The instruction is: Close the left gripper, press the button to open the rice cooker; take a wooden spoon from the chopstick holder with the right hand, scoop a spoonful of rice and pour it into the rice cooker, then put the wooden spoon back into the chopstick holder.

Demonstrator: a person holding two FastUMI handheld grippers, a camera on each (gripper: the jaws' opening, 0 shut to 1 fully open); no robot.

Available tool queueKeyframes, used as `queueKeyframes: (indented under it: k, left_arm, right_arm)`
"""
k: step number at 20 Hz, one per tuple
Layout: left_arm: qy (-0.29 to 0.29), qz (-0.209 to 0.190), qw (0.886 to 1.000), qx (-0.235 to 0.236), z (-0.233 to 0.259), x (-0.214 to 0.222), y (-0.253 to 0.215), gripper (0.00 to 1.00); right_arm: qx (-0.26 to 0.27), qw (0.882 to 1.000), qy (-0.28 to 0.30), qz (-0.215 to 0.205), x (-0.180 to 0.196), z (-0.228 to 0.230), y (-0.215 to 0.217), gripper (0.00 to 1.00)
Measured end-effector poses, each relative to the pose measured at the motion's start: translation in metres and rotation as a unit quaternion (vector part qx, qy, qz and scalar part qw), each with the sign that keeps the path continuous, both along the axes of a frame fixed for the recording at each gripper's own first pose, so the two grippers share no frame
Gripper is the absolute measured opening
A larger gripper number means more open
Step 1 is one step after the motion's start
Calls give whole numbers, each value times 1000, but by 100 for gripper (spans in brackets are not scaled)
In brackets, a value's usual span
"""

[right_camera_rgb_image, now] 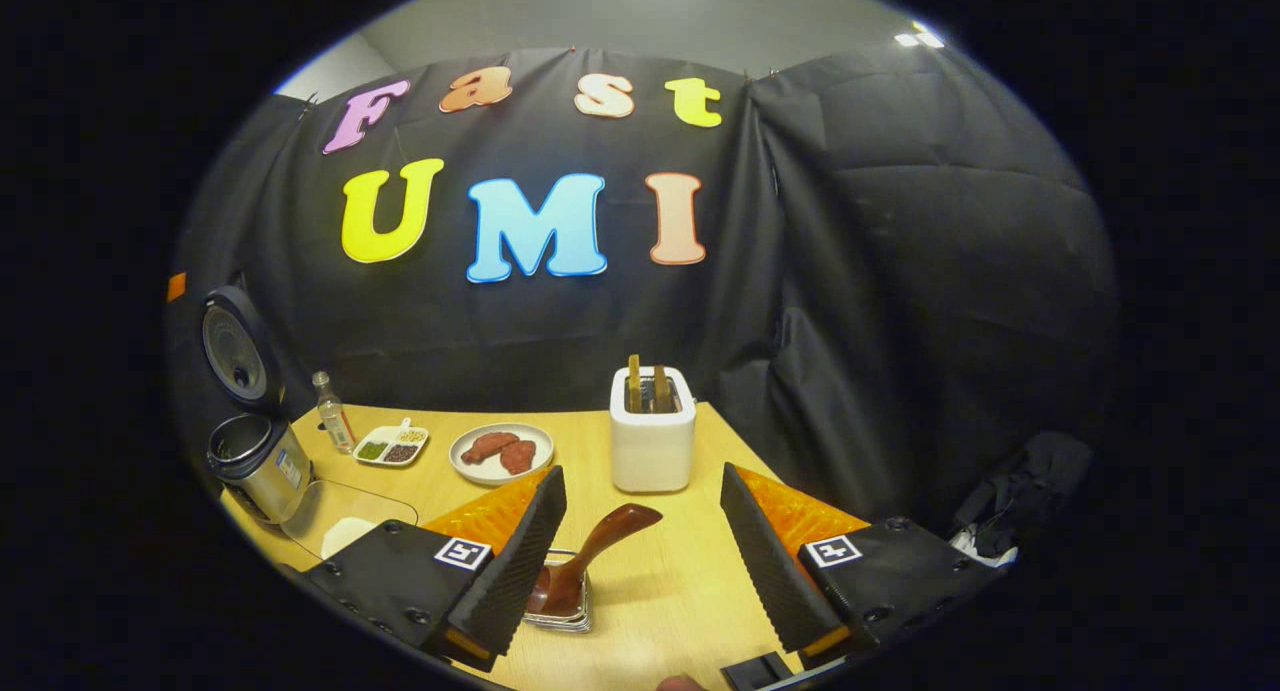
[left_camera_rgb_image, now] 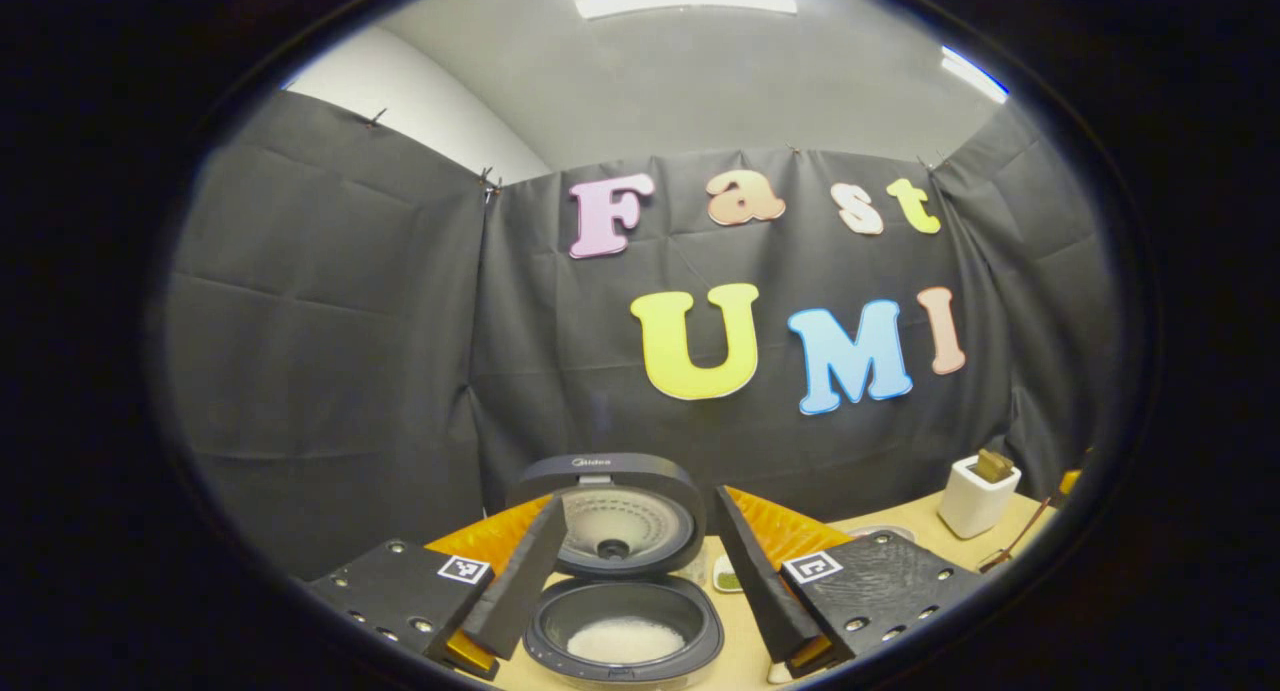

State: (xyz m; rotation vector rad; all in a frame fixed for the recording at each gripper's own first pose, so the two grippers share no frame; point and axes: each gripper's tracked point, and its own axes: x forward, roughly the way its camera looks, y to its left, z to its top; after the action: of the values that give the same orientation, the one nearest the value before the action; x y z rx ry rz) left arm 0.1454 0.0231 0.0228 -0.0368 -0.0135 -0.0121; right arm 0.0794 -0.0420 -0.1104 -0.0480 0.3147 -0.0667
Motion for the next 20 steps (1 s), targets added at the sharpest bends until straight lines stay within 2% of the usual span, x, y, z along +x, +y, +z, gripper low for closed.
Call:
queueKeyframes:
  k: [8,10,13,20]
  left_arm:
    - [-1,-8,1000,21,22,73,13,90]
    - [4,-8,1000,26,22,94,17,88]
    - [9,-10,1000,28,20,125,21,90]
    - [22,-14,999,43,-2,193,30,88]
  right_arm:
    - [-17,997,-47,-60,-20,57,-35,98]
    - [-17,995,-57,-75,-24,64,-39,98]
    - [-7,994,-59,-97,-30,62,-39,98]
    - [-17,990,-56,-129,-44,61,-33,98]
